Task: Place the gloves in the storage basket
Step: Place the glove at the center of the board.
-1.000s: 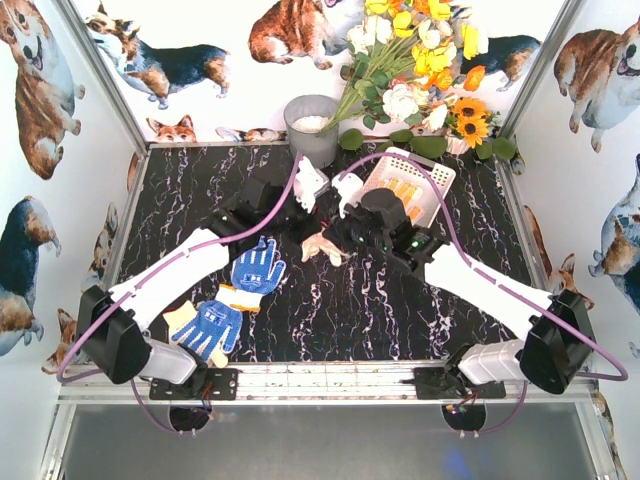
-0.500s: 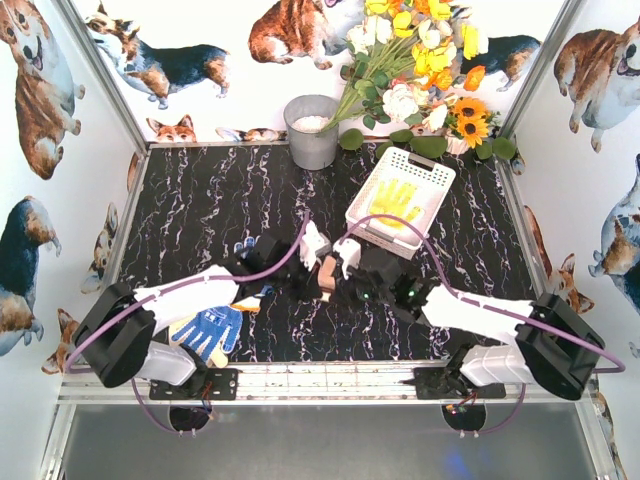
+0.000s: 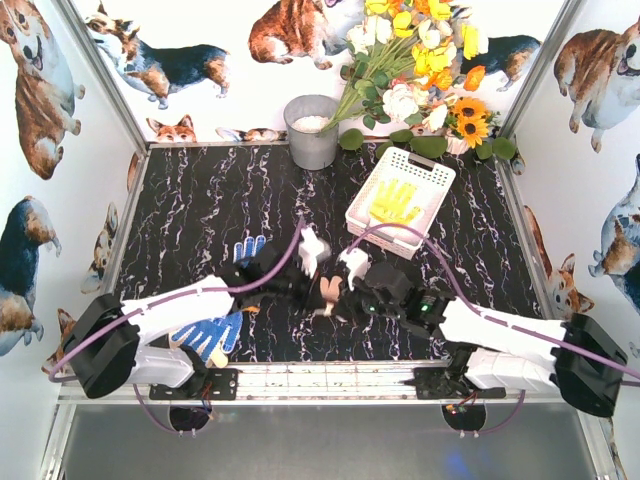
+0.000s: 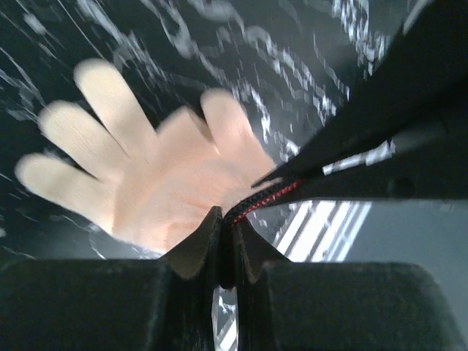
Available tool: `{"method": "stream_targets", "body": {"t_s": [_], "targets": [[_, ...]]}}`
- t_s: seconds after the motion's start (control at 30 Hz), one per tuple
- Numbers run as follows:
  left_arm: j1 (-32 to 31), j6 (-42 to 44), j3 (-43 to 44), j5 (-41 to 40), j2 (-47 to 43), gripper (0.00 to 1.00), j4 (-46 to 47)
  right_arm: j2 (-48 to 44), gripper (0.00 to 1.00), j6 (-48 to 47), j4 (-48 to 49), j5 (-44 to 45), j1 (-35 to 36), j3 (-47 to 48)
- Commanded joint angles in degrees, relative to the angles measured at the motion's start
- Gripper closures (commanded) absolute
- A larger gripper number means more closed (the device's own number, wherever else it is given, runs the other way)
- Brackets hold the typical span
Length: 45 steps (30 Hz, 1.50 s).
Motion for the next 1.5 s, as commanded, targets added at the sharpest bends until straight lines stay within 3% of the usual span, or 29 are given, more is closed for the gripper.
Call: {"method": "stream_targets", "body": {"t_s": [0.0, 0.2, 0.37, 0.47, 0.57, 0.67, 0.83, 1.1, 1.2, 1.3, 1.47], "targets": [[5.0, 1.4, 9.2, -5.8, 0.2, 1.0, -2.8, -2.8, 1.0, -5.3, 1.9, 13.2, -1.0, 6.8], [11.2, 11.1, 23.1, -0.8, 6.4, 0.97, -5.9, 5.6, 1.0, -16.4, 5.7, 7.0, -10.3, 18.0], [12.1, 20.8, 30.5, -1.6, 9.0, 0.97, -11.0, 9.7, 1.0, -30.4, 8.9, 5.7, -11.4, 23.0], [12.1, 22.2, 25.6, -2.2, 7.6, 0.97, -7.6, 10.6, 1.0, -32.3, 14.4, 3.1, -11.4, 18.1], [11.8, 18.2, 15.9, 0.6, 6.1, 0.96, -0.9, 11.3, 1.0, -30.2, 20.2, -1.1, -11.1, 9.0], [8.8, 14.1, 6.9, -0.3, 4.0, 0.96, 5.9, 11.9, 1.0, -26.6, 27.1, 0.2, -8.2, 1.5], [3.6, 7.1, -0.6, 0.4, 2.8, 0.96, 8.6, 11.9, 1.0, -22.7, 25.7, 2.2, -1.6, -0.8], [-1.3, -2.7, -8.2, -0.6, 0.0, 0.94, 10.5, 7.4, 1.0, -12.5, 25.0, 2.8, 0.9, -6.8], [-3.0, -5.5, -10.5, -1.6, -1.1, 0.86, 11.5, 5.4, 0.98, -9.4, 22.6, 3.1, 1.8, -8.5], [-3.2, -7.7, -11.2, -3.7, -3.2, 0.64, 10.6, 3.1, 0.82, -6.9, 17.9, 3.1, 2.2, -8.4], [-3.1, -10.4, -10.0, -9.2, -9.3, 0.36, 7.4, -3.8, 0.66, -2.6, 8.0, 5.1, 2.3, -5.8]]}}
